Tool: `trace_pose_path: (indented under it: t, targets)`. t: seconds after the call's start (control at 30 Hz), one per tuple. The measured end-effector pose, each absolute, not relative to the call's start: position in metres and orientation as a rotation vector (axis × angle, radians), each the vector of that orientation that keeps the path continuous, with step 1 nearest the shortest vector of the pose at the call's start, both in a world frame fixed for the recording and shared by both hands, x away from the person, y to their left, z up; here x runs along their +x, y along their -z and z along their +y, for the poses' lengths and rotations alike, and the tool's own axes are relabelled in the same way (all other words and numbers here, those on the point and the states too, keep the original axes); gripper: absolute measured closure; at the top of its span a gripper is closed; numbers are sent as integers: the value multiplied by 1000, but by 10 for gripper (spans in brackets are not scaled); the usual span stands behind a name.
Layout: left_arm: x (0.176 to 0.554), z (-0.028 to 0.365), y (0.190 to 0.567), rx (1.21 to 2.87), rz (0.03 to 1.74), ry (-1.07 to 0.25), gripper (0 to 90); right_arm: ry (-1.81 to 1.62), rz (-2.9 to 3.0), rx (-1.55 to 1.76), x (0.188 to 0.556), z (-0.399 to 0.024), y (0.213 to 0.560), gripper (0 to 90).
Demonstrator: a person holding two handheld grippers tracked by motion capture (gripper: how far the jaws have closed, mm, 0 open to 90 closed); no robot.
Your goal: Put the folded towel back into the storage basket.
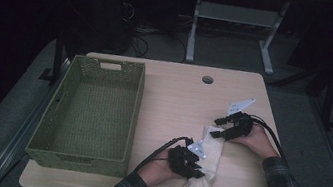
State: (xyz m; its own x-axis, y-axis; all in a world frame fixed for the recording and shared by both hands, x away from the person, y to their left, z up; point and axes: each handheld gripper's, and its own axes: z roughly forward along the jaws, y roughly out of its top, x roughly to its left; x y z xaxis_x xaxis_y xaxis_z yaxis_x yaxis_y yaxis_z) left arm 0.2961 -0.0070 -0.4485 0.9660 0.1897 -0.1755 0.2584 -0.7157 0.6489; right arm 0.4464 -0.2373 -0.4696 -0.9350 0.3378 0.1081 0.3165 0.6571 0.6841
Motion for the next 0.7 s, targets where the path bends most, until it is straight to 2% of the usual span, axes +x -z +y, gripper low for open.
trace_pose_path:
  t: [0.1, 0.27, 0.43, 0.57, 0.7]
  targets:
    - [296, -8, 449, 2382, 313, 124, 788, -1166, 2840, 542, 443, -237, 472, 422]
    - [297, -9, 449, 2377, 327, 132, 787, -1171, 2833, 494, 436, -237, 472, 575]
    - [298, -10, 449, 2369, 342, 130, 787, -1168, 2869, 473, 432, -235, 471, 765]
    - [300, -11, 449, 2357, 349, 129, 788, -1141, 2891, 496, 431, -233, 469, 821]
    - [303, -9, 446, 2339, 346, 129, 789, -1109, 2926, 503, 433, -230, 466, 834]
